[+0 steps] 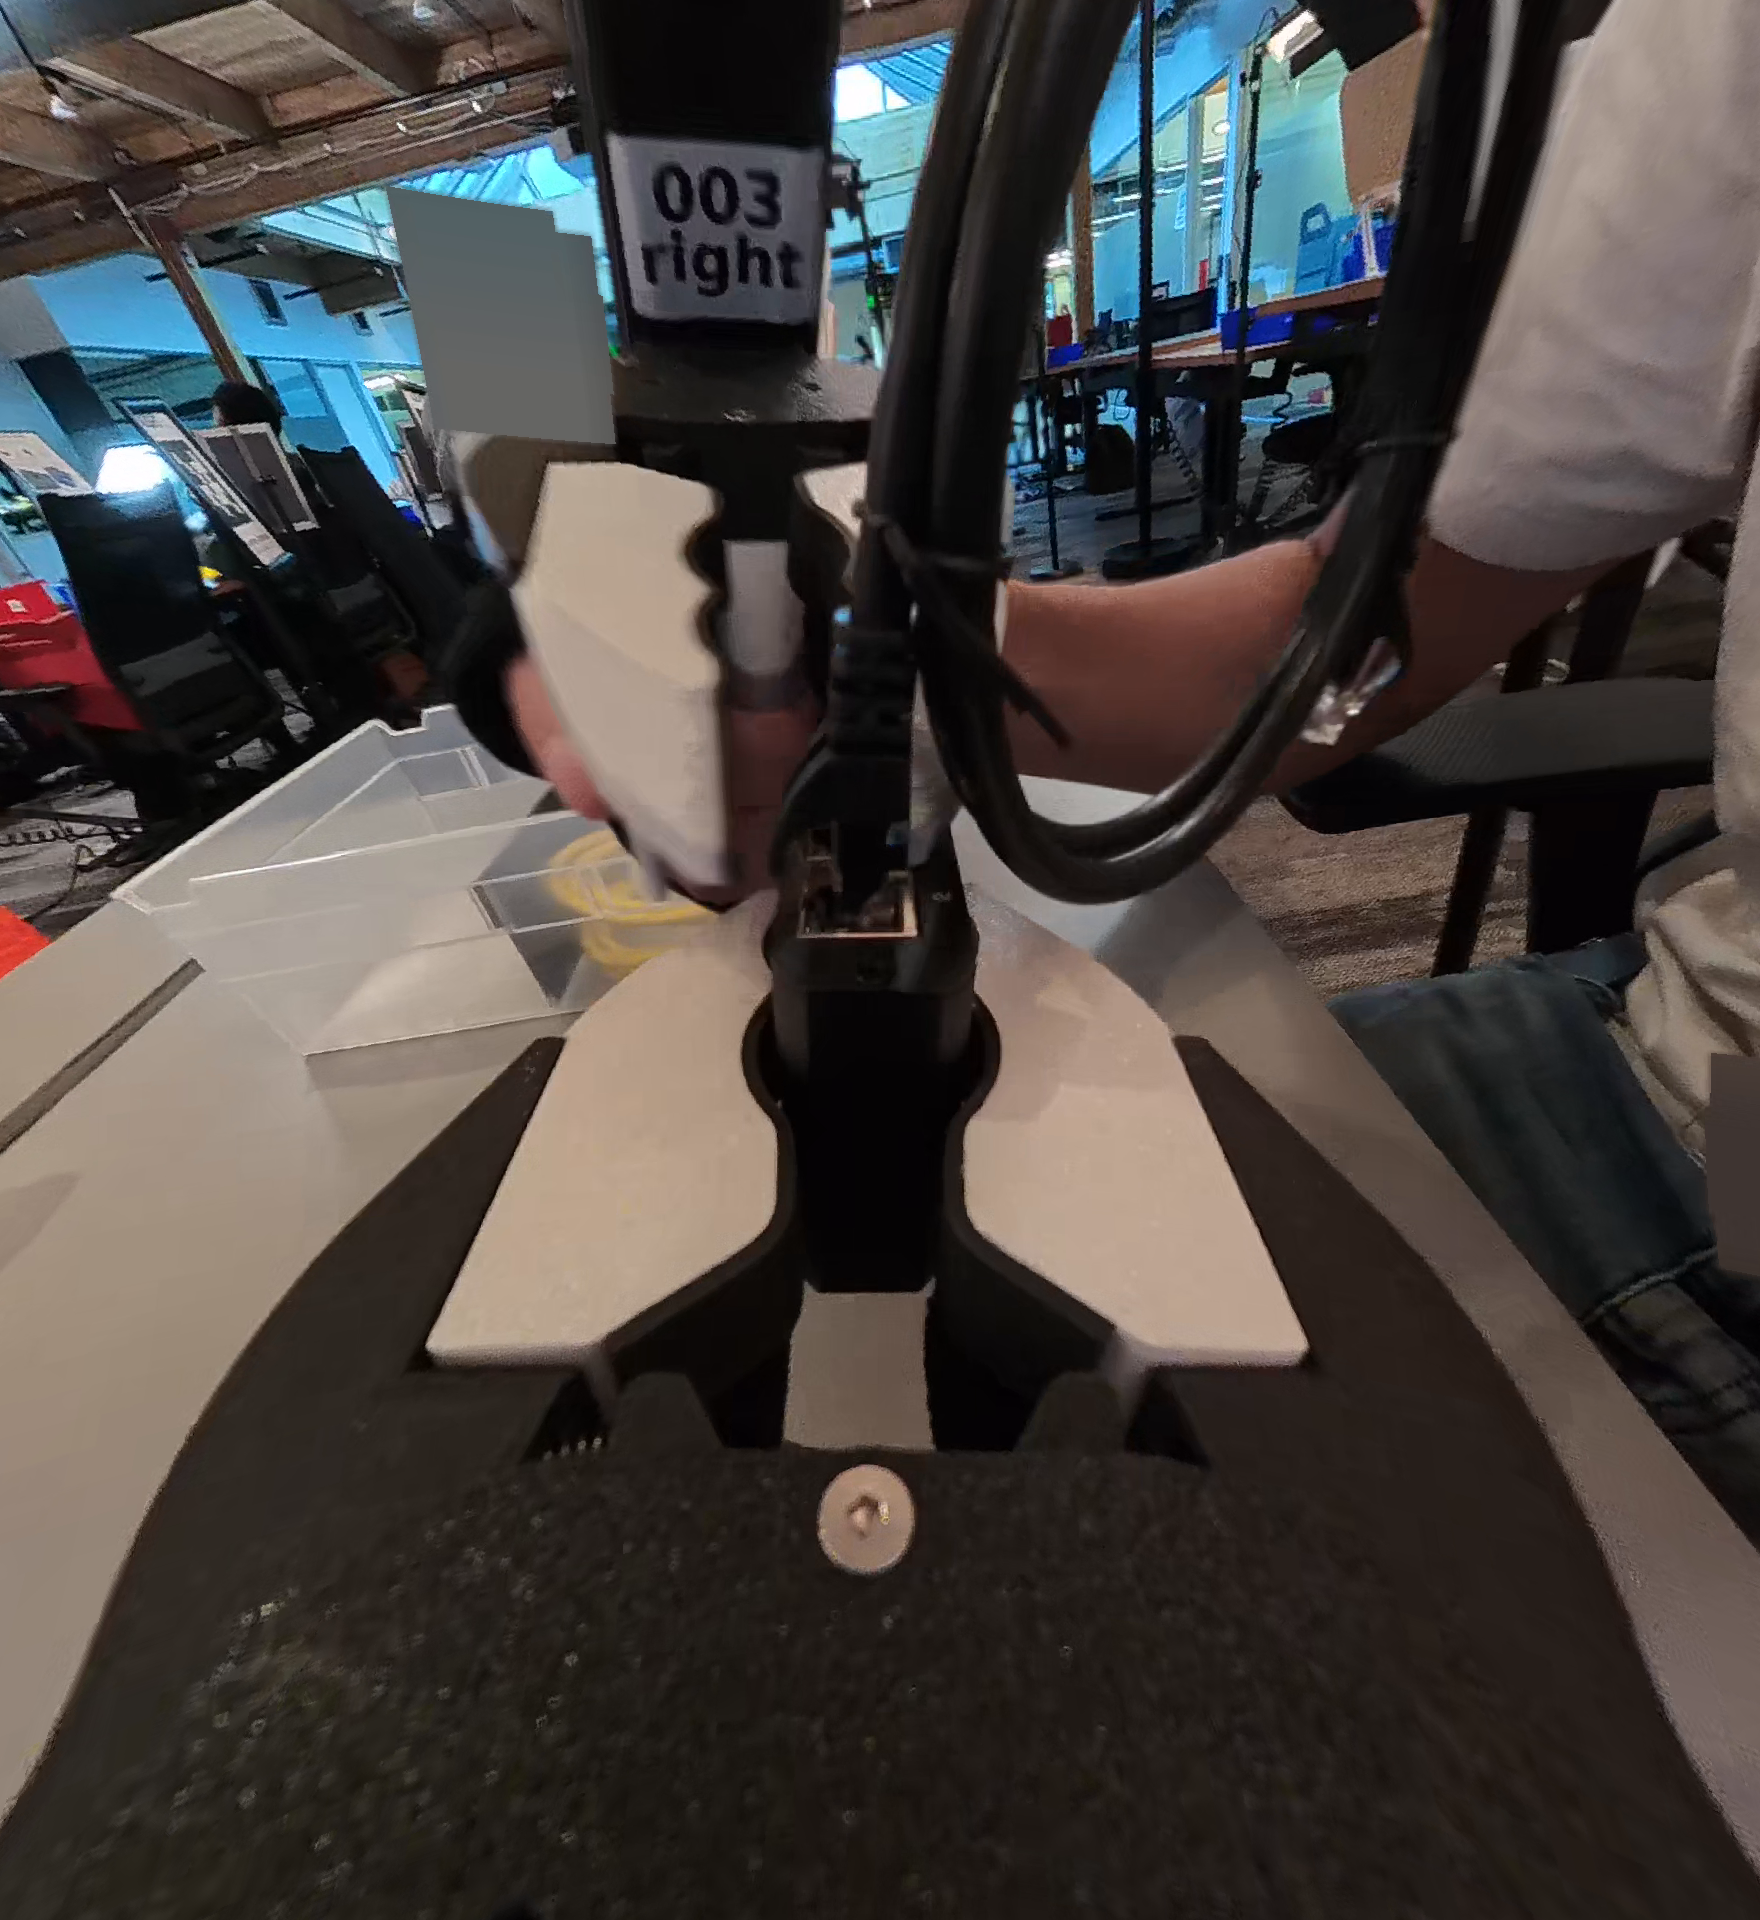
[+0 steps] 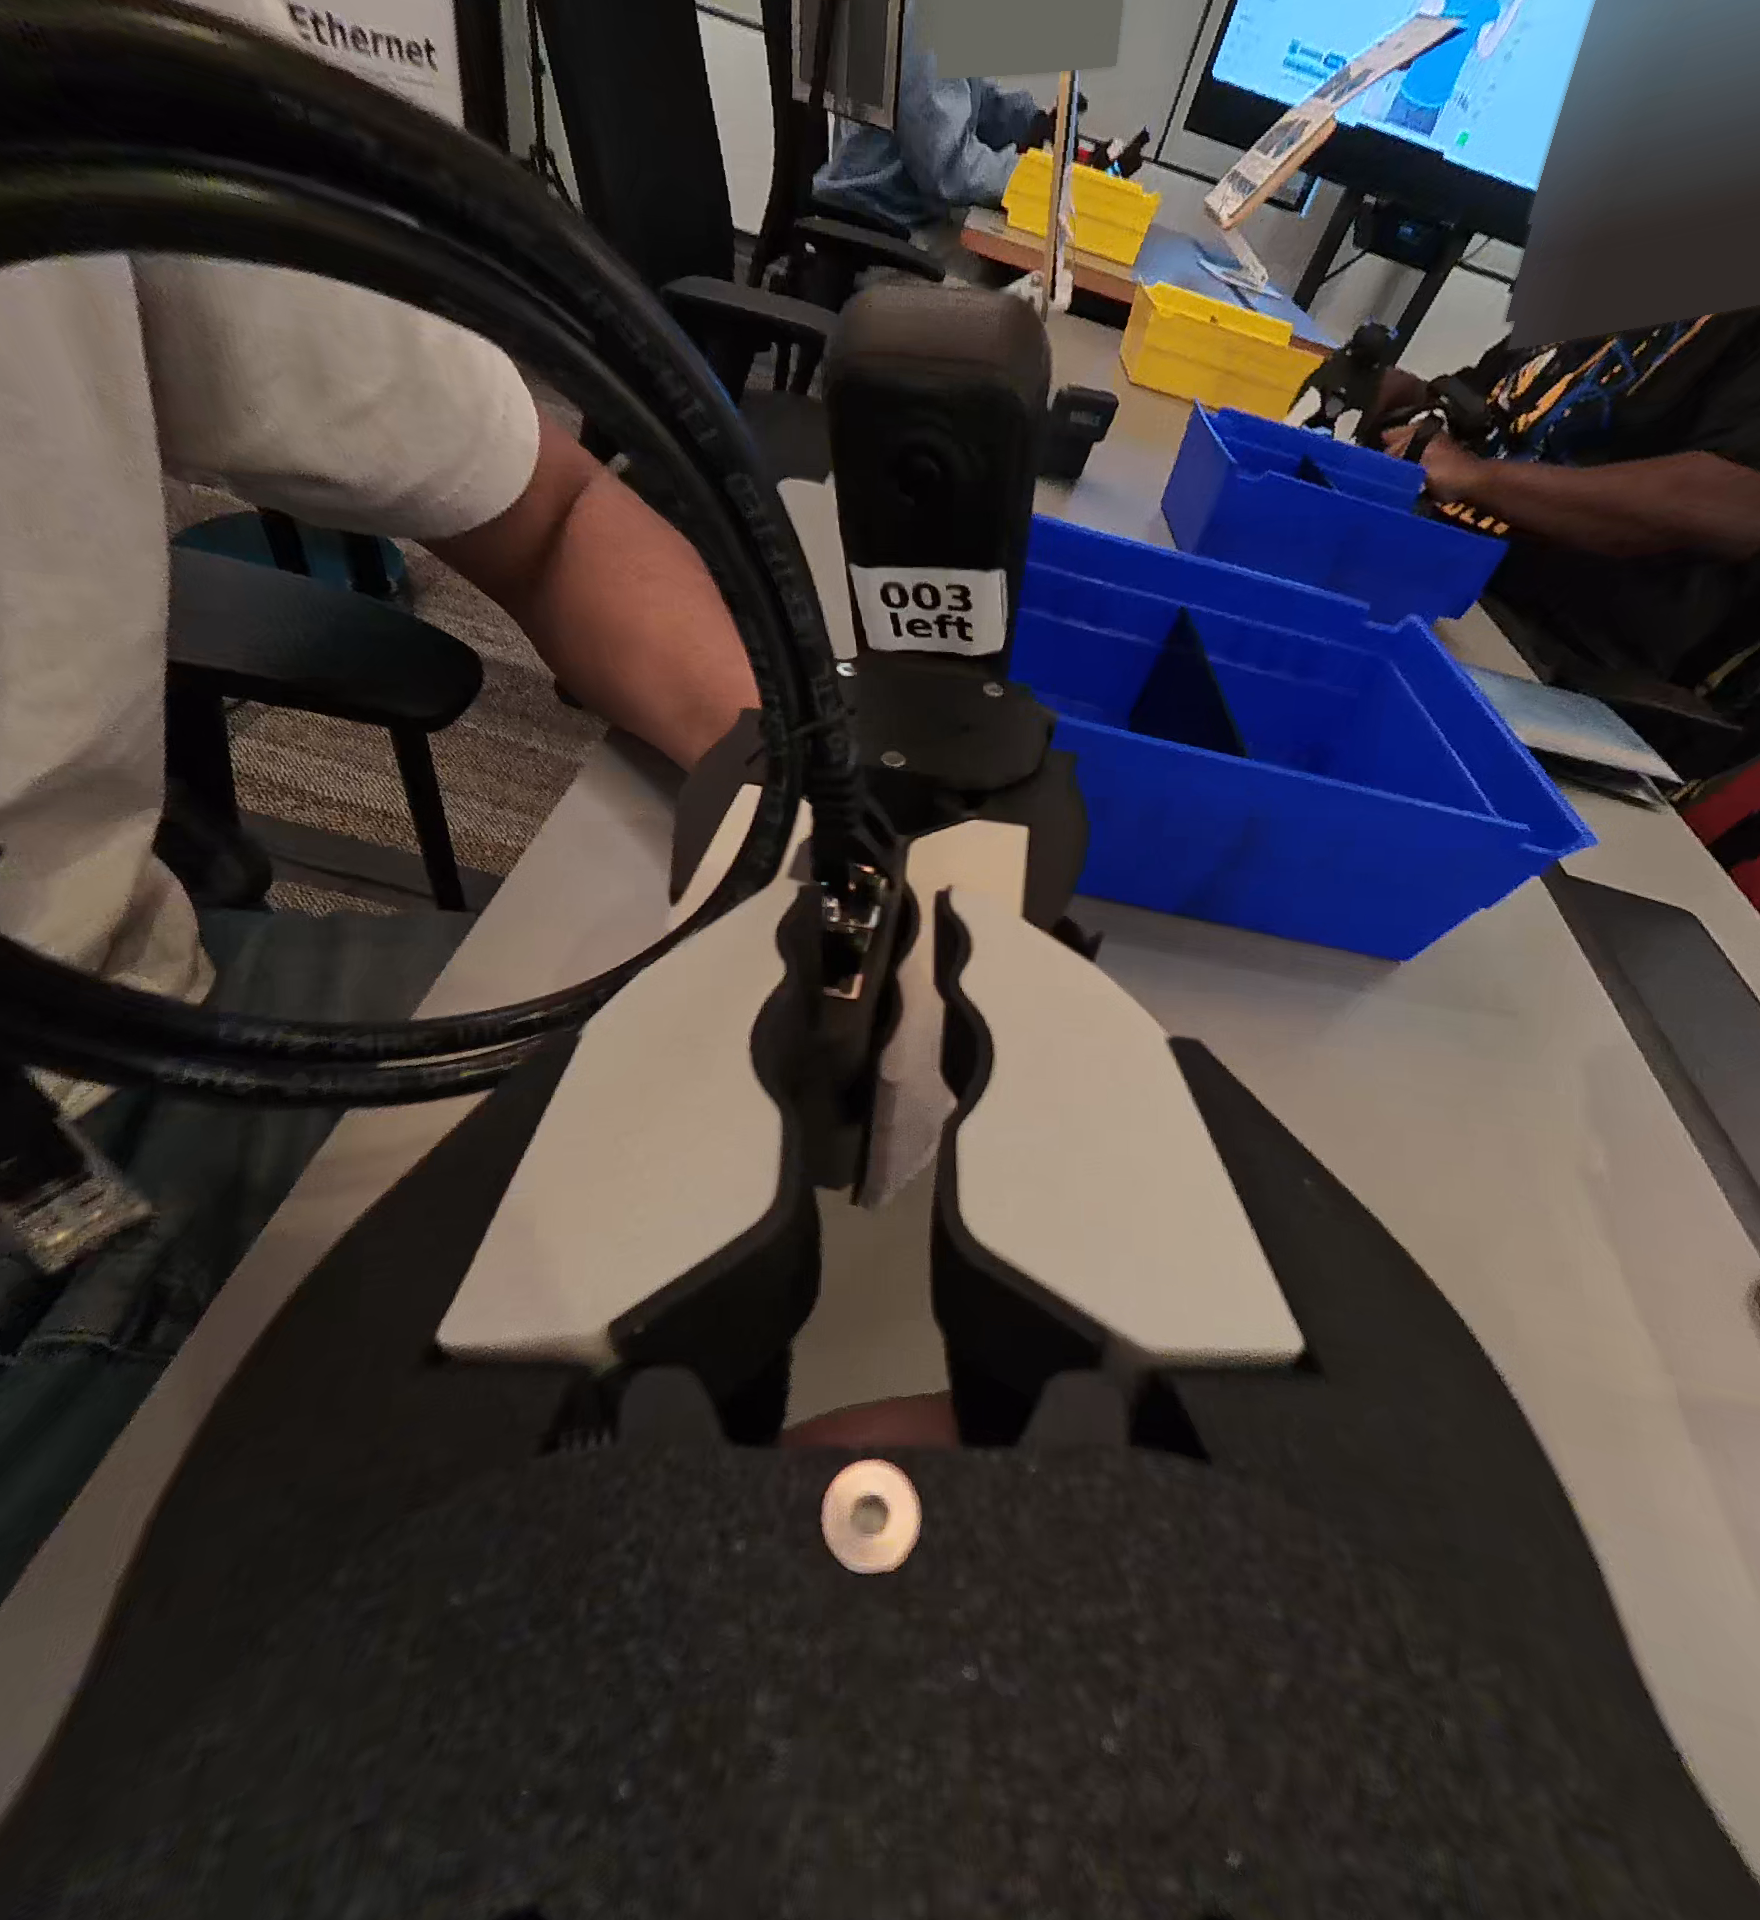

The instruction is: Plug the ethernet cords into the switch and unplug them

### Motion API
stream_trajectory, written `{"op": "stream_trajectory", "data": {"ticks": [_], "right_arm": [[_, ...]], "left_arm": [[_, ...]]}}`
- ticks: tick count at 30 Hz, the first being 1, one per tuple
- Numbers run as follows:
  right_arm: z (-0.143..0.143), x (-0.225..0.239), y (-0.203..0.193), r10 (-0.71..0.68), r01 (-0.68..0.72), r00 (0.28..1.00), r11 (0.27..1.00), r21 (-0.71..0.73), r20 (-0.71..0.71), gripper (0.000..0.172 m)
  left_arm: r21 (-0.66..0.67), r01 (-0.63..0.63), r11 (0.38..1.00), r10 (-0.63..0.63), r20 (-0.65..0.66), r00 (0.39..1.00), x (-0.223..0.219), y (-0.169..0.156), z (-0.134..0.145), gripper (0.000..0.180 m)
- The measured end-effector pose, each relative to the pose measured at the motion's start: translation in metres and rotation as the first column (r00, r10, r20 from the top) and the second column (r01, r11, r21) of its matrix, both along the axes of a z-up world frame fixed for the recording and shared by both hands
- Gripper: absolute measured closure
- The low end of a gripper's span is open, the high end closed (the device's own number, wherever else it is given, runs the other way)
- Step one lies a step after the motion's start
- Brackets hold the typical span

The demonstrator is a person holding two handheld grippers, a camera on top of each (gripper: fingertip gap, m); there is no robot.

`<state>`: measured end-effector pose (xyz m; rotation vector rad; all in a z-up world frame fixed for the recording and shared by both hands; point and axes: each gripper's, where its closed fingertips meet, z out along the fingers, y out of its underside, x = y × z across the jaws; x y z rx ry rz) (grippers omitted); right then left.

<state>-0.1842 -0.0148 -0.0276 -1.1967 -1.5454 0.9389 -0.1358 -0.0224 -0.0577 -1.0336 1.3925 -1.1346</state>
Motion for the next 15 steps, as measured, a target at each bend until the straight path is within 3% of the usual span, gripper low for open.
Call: {"op": "stream_trajectory", "data": {"ticks": [1,5,15], "right_arm": [[0.0009,-0.0014,-0.0026,0.009,-0.01,1.0,1.0,-0.005,-0.02,0.16],[0.0025,-0.002,0.0029,-0.035,0.034,0.997,0.999,-0.011,-0.063,0.164],[-0.0033,-0.0016,-0.0036,-0.008,0.001,0.994,0.998,-0.064,-0.106,0.158]], "left_arm": [[0.0,-0.014,1.0,0.014,0.012,1.0,-0.0005,0.0021,0.0021,0.155],[-0.012,-0.049,0.999,0.049,0.013,0.999,-0.0009,0.0095,0.0019,0.155],[-0.021,-0.014,1.0,0.013,-0.018,1.0,0.0016,0.0035,-0.0049,0.155]]}}
